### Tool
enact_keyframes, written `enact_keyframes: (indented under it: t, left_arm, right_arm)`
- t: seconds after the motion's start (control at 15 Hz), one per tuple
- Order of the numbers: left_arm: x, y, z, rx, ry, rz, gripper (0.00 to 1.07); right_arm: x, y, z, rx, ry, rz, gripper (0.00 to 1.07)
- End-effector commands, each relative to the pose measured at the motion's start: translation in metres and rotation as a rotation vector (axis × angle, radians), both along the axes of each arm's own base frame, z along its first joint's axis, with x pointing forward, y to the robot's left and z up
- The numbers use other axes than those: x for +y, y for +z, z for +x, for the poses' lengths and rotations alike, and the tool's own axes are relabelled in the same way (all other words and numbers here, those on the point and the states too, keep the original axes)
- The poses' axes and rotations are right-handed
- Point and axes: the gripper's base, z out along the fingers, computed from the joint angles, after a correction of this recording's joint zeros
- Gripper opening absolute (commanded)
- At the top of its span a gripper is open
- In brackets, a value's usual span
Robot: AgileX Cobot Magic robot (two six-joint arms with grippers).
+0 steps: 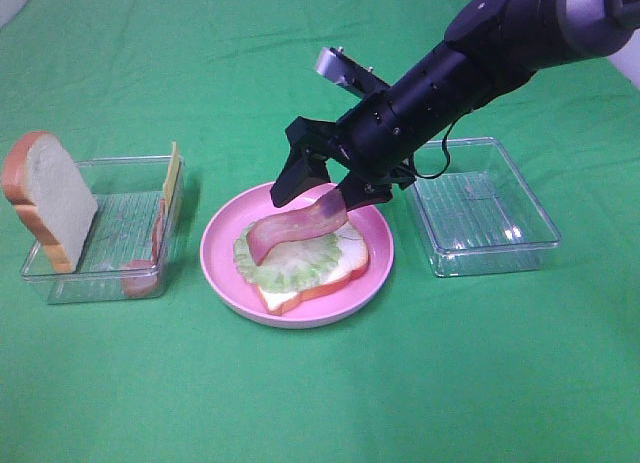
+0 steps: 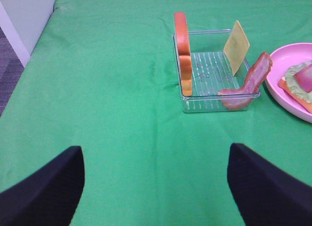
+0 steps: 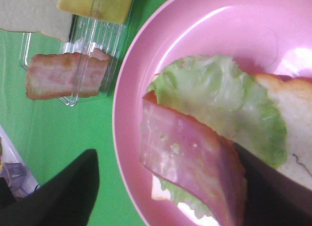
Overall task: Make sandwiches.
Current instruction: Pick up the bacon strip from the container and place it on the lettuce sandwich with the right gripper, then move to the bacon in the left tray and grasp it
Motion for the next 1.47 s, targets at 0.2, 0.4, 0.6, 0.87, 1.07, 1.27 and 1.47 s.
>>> enact_keyframes:
  t: [0.2, 0.4, 0.6, 0.87, 1.07, 1.27, 1.47]
  left_arm:
    - [0.0, 0.001, -0.003, -0.029, 0.002, 0.005, 0.77]
    - [0.0, 0.001, -0.003, -0.029, 0.002, 0.005, 0.77]
    - [0.0, 0.001, -0.003, -0.029, 0.002, 0.005, 0.77]
    - [0.0, 0.001, -0.003, -0.029, 0.002, 0.005, 0.77]
    - [0.0, 0.001, -0.003, -0.029, 0.002, 0.005, 0.77]
    - [0.0, 0.001, -0.003, -0.029, 0.002, 0.005, 0.77]
    - [0.0, 0.001, -0.003, -0.029, 0.002, 0.005, 0.77]
  right_arm:
    - [-0.014, 0.032, -0.004, -0.095, 0.008, -0.132, 0.73]
    - [-0.036, 0.085, -0.019, -0.202, -0.017, -0.283, 0.73]
    - [-0.048, 0.122, -0.042, -0.214, 0.017, -0.312, 0.73]
    - [-0.072, 0.153, -0.079, -0.248, -0.044, -0.388, 0.73]
    - [-0.11, 0.167, -0.152, -0.283, -0.096, -0.44, 0.73]
    - [-0.139, 0.167, -0.222, -0.314, -0.094, -0.426, 0.73]
    - [-0.168, 0.15, -0.292, -0.388, -0.107, -0.385, 0.73]
